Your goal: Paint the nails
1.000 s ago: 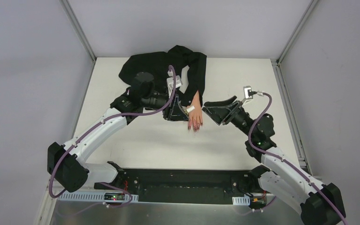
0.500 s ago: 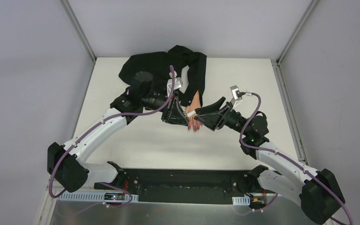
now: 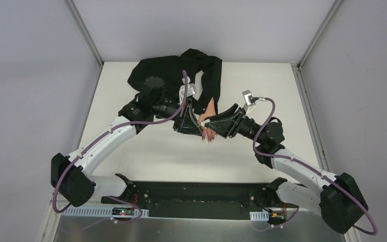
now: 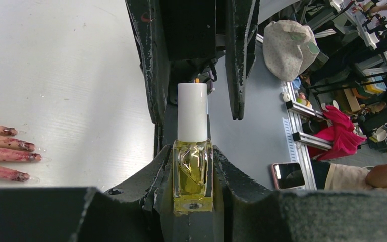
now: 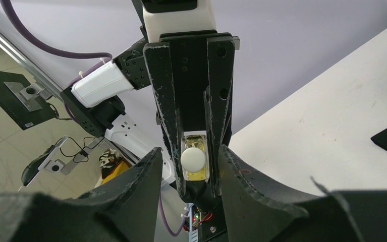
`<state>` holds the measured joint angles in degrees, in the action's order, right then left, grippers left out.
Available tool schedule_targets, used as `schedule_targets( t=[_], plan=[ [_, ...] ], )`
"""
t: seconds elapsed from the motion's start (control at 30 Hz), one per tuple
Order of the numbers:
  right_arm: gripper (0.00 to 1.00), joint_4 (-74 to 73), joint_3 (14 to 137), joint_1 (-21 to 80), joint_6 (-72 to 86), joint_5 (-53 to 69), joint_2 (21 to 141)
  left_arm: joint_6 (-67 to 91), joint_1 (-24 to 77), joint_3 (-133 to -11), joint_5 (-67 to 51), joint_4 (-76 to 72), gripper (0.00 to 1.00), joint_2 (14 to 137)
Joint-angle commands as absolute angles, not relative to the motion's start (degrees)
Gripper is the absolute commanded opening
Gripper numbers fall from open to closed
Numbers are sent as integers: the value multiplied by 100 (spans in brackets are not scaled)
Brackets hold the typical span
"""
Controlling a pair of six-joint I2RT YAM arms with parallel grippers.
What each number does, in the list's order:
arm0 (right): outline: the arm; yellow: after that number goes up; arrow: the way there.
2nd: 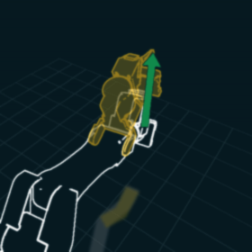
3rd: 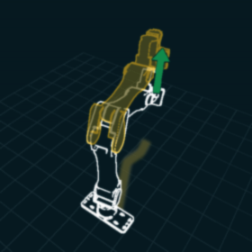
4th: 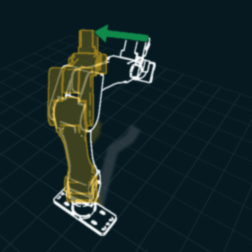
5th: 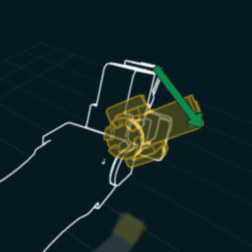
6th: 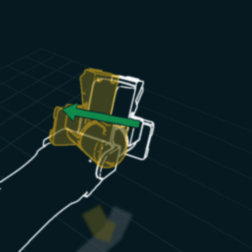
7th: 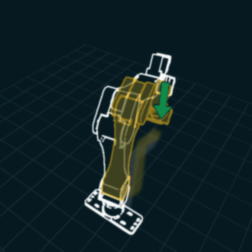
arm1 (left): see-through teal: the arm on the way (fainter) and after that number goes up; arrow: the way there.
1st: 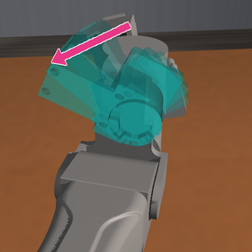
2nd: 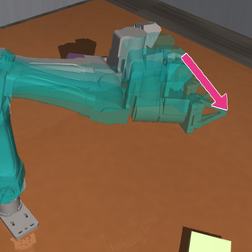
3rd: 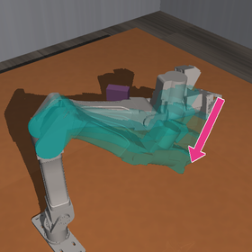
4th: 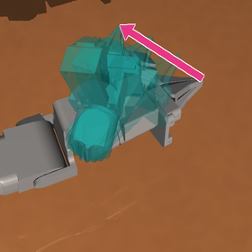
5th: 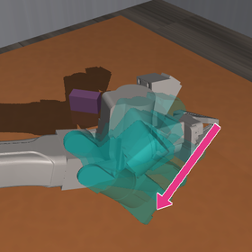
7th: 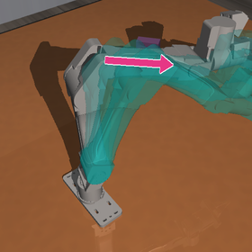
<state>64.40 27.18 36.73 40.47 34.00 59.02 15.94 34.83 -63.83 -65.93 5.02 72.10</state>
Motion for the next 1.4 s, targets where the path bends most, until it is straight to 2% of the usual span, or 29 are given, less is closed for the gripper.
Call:
schedule_targets(
  t=[0.0, 0.13, 0.3, 0.43, 0.57, 1.03, 1.23, 1.37],
  plan=[
    [44, 6951, 3013, 3722, 4061, 3556, 5975, 1600, 3491, -6583, -6864, 241, 0, 7205],
    [29, 6769, 3092, 3735, 4018, 3551, 6019, 1592, 3498, -6574, -6839, 244, 0, 7196],
    [0, 6475, 3186, 3809, 3903, 3423, 6085, 1507, 3494, -6530, -6676, 244, 0, 7123],
    [0, 6251, 3304, 3850, 3878, 3283, 6221, 1423, 3489, -6473, -6430, 239, 0, 7040],
    [0, 5413, 3627, 3897, 3810, 3113, 6398, 1161, 3480, -6328, -5907, 244, 0, 6852],
    [0, 4003, 4681, 4120, 4407, 2500, 7676, -153, 3546, -5571, -2684, 255, 0, 6304],
    [0, 3867, 5051, 4318, 5196, 1977, 8397, -1105, 4147, -5227, -1029, 255, 0, 6295],
    [0, 3522, 5280, 4520, 5728, 1521, 8774, -1378, 4416, -5164, -395, 256, 0, 6438]
  ],
)
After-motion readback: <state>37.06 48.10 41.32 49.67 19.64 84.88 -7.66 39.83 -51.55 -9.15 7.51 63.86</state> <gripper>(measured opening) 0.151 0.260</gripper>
